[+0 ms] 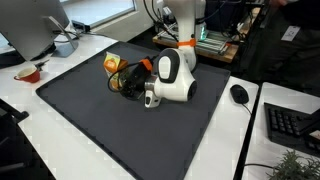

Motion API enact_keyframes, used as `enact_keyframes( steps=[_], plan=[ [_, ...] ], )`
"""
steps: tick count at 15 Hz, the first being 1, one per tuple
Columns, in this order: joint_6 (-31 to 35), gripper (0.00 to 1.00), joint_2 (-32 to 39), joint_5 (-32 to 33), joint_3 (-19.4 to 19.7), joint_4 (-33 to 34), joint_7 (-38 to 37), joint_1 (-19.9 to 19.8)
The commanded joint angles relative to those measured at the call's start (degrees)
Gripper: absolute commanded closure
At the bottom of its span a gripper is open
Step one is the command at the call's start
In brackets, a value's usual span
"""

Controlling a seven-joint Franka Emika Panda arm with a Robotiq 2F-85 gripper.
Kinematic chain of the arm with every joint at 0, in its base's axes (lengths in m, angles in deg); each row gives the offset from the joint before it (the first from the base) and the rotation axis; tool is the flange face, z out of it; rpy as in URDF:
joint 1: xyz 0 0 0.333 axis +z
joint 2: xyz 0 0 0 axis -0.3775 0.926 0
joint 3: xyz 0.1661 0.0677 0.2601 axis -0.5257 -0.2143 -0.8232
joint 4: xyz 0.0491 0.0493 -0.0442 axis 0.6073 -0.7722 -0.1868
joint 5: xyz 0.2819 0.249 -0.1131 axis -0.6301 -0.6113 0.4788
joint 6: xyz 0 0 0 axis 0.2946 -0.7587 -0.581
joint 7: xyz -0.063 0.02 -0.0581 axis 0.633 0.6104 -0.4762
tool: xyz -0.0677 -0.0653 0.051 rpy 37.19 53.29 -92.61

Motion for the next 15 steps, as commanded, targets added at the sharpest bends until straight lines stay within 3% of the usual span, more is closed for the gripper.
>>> enact_keyframes(
  steps=[1, 7, 11, 15],
  plan=[
    [-0.1, 0.0, -2.6, -1.7, -0.9, -2.0, 0.0, 0.1],
    [-1.2, 0.0, -14.6, -6.4, -4.5, -15.5, -3.2, 0.4],
    [7.8, 0.0, -24.6, -3.6, -8.3, -26.9, -3.7, -0.1],
    [18.6, 0.0, -36.6, -7.5, -11.1, -38.4, -7.8, -0.6]
  ],
)
